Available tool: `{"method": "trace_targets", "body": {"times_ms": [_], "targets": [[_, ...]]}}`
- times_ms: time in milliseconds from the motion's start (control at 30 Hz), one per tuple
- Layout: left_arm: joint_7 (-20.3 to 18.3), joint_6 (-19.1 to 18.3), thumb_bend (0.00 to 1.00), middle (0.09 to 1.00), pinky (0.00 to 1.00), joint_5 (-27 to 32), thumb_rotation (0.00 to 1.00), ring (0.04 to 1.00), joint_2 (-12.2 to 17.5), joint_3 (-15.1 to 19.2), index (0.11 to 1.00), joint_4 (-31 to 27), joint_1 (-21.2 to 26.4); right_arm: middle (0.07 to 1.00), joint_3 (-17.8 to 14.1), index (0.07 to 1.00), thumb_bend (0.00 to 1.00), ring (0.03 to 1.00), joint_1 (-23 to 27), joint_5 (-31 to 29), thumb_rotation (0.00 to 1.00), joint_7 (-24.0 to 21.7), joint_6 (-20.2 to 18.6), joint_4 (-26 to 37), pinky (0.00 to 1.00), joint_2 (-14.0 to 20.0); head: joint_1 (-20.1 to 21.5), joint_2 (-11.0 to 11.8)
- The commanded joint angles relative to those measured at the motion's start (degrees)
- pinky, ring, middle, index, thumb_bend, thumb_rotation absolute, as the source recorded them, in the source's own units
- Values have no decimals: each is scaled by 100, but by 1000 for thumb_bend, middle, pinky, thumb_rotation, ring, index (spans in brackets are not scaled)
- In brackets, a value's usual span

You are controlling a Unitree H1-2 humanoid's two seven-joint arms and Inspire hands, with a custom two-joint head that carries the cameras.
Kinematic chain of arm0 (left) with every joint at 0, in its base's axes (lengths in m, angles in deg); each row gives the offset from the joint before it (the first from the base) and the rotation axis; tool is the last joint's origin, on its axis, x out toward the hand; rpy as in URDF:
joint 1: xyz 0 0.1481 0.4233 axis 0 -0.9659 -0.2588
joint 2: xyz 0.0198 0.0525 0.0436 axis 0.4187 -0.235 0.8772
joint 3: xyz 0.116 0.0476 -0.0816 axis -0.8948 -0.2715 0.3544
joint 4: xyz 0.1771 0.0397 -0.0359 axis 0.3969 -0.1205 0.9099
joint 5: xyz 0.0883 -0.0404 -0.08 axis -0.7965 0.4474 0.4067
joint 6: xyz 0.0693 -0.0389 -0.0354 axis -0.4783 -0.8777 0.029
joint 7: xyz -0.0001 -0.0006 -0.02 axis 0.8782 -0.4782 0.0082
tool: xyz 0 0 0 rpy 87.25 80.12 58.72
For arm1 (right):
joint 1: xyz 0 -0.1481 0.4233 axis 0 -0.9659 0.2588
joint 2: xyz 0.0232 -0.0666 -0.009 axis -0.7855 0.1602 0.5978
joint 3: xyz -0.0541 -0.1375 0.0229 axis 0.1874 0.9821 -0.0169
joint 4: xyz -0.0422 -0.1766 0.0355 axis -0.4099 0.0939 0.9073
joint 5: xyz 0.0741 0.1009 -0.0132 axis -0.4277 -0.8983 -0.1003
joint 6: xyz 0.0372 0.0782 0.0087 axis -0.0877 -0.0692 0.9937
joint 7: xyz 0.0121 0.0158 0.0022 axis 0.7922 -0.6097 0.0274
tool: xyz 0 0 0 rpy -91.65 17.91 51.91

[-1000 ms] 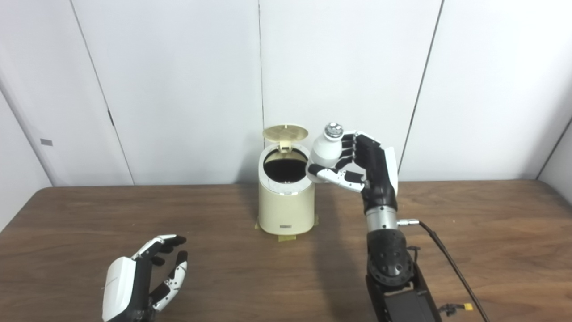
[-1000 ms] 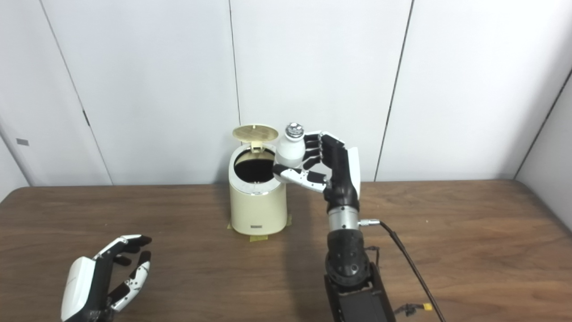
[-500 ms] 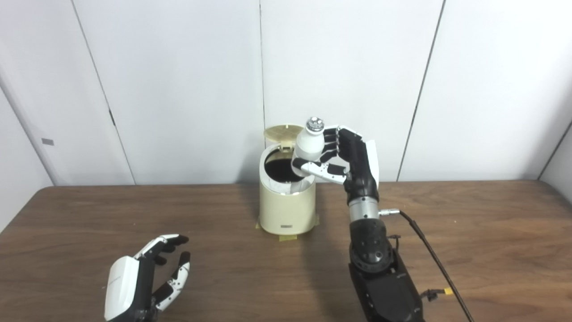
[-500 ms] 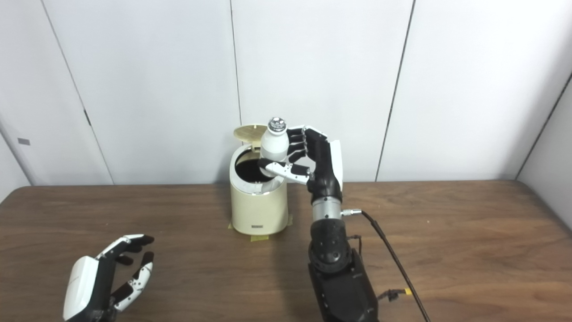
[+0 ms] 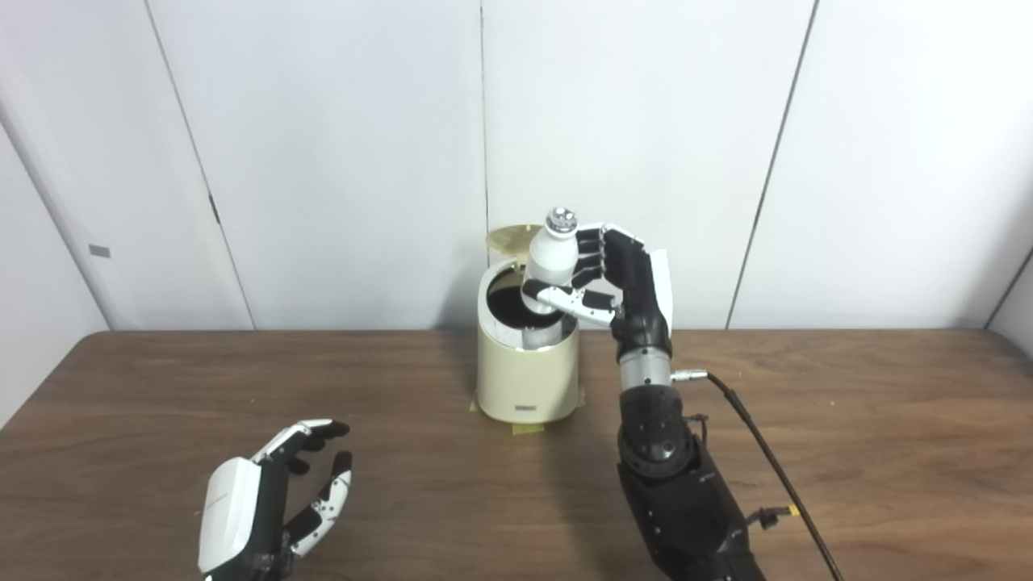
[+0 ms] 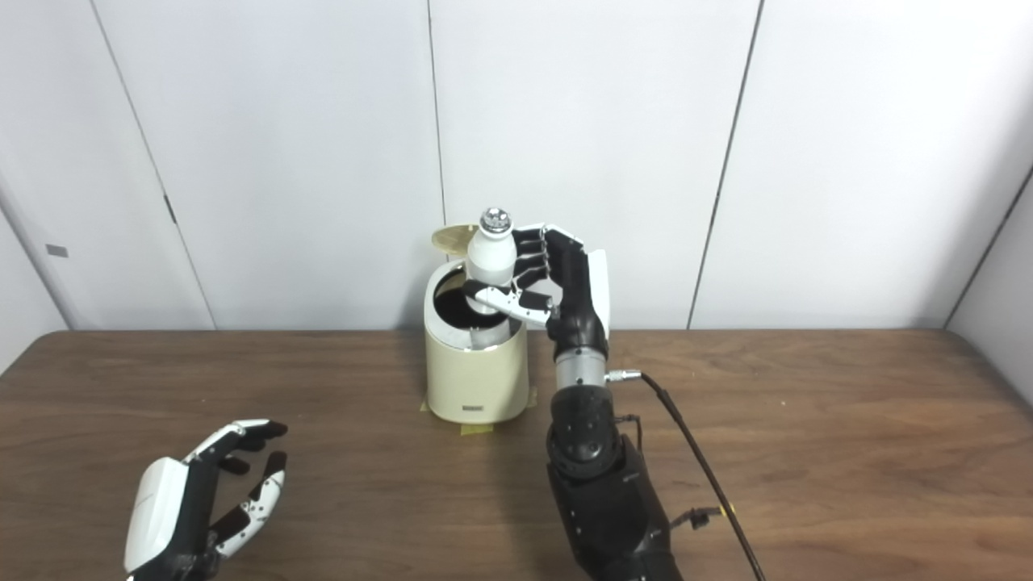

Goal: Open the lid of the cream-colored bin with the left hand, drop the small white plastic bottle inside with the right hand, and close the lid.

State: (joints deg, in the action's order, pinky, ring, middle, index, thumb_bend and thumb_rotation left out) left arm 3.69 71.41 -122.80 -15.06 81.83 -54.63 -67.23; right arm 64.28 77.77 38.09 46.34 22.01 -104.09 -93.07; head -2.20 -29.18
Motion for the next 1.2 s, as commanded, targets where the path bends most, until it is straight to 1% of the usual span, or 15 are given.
{"method": "trace_targets", "body": {"times_ms": [0, 167, 233, 300, 600, 667, 833, 967, 1133, 1167], "targets": [[126, 76, 247, 700, 569, -43, 361, 677, -264, -183, 682, 78, -232, 483, 56, 480, 520, 452, 379, 76, 0, 76, 302, -42, 382, 6, -14, -3], [121, 93, 249, 702, 577, -36, 369, 680, -272, -197, 683, 102, -232, 485, 101, 478, 520, 455, 462, 152, 0, 204, 438, -338, 392, 34, -46, -11], [109, 91, 257, 703, 582, -38, 423, 683, -270, -207, 683, 101, -231, 482, 124, 483, 520, 449, 496, 177, 0, 261, 524, -452, 384, 42, -46, -11], [100, 81, 257, 704, 585, -31, 442, 685, -276, -213, 682, 92, -233, 481, 145, 485, 520, 447, 519, 195, 0, 317, 574, -544, 381, 42, -46, -11], [146, 129, 253, 704, 582, -3, 433, 685, -283, -204, 681, 132, -224, 486, 234, 484, 520, 445, 498, 247, 0, 396, 787, -777, 379, 98, -50, 26], [140, 121, 255, 704, 583, 12, 414, 686, -288, -199, 680, 124, -228, 488, 230, 483, 520, 445, 500, 229, 0, 385, 799, -810, 382, 102, -50, 26], [157, 165, 258, 703, 581, 26, 402, 685, -280, -201, 680, 134, -222, 482, 223, 490, 520, 441, 488, 215, 0, 397, 829, -845, 375, 99, -41, 38], [176, 172, 256, 702, 580, -6, 415, 684, -267, -209, 678, 159, -212, 480, 198, 493, 521, 439, 440, 157, 0, 339, 731, -767, 364, 83, -42, 43], [154, 148, 256, 705, 583, 17, 408, 687, -265, -207, 681, 155, -212, 488, 229, 501, 521, 443, 377, 160, 0, 192, 409, -577, 384, 96, -38, 43], [154, 154, 255, 705, 583, 16, 402, 687, -262, -209, 680, 156, -212, 490, 244, 494, 527, 489, 375, 195, 0, 194, 363, -562, 408, 107, -38, 43]]}}
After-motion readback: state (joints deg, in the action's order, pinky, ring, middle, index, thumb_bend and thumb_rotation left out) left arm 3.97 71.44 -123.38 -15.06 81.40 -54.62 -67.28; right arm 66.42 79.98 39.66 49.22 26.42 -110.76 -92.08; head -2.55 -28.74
